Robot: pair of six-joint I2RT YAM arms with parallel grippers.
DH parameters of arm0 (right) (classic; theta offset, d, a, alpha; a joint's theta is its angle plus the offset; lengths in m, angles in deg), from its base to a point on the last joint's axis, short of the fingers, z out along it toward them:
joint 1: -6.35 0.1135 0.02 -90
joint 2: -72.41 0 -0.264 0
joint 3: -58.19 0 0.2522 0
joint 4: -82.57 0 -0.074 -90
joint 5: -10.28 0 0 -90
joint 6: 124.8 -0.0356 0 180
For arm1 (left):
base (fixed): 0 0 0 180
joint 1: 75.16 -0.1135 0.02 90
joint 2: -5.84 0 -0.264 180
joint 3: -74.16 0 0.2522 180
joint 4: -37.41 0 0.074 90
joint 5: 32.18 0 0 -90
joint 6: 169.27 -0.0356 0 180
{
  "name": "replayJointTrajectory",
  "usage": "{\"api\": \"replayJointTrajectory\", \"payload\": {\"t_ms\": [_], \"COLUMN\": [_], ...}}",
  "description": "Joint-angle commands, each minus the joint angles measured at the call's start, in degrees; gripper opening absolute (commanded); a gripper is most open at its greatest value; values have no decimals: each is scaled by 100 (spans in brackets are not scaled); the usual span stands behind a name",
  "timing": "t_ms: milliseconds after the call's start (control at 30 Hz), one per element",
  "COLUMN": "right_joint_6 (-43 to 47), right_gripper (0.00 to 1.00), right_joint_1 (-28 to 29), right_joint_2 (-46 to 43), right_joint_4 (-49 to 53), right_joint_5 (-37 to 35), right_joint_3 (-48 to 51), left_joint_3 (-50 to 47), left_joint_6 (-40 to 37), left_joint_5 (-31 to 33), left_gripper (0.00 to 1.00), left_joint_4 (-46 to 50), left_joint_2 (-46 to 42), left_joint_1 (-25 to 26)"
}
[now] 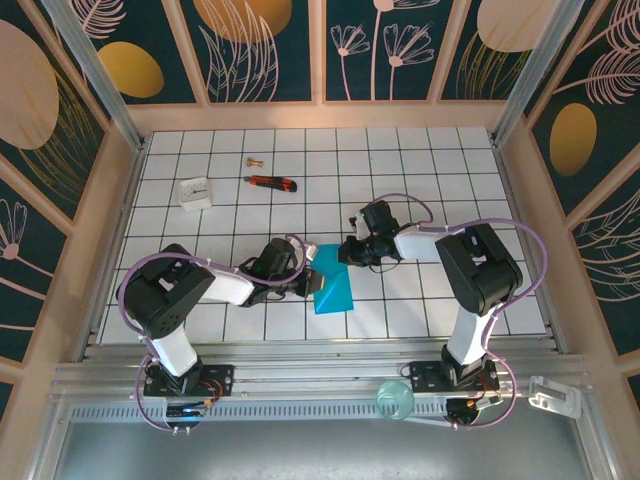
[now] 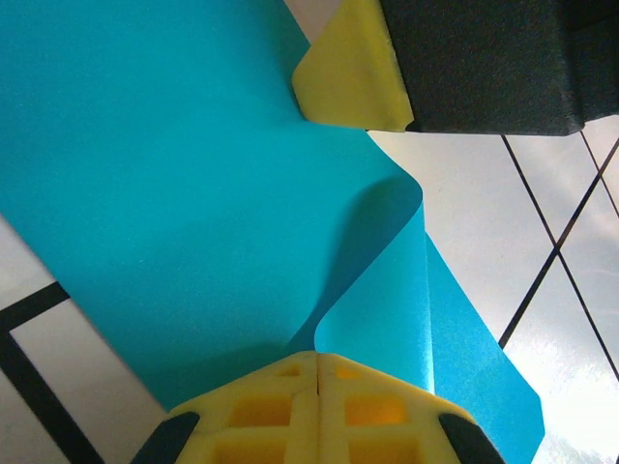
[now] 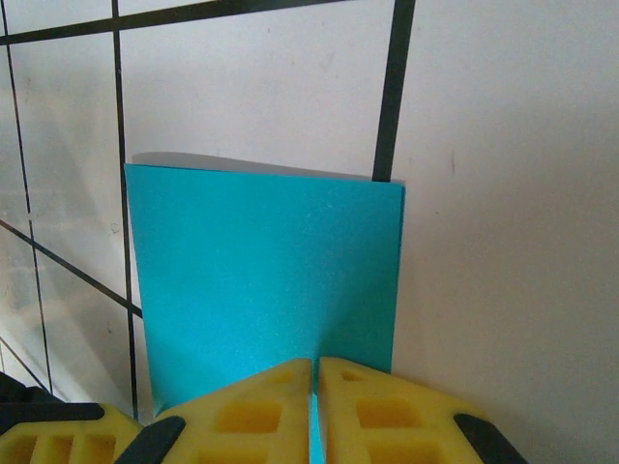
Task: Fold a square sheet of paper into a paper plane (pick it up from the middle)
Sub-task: Fold the triangle a second time at the center of the table.
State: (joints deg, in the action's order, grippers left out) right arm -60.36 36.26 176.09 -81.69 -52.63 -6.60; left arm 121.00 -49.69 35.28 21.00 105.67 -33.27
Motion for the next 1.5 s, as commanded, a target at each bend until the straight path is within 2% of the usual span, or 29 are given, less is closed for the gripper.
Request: {"api": "replayJointTrajectory", "payload": {"t_ms": [0, 1467], "right_joint_6": [100, 124], "right_gripper": [12, 11], "right_joint_1": [63, 81], "right_joint_2": [249, 196], "right_joint_4": [358, 415], "right_joint_5": [-395, -477], "right_joint_3": [40, 10], "left_joint_3": [76, 322], "left_joint_6": [-171, -474], "left_joint_5": [-44, 22], "left_gripper": [0, 0], "left_joint_4": [179, 689], "left_joint_2": [133, 256], "left_joint_1": [-54, -62]}}
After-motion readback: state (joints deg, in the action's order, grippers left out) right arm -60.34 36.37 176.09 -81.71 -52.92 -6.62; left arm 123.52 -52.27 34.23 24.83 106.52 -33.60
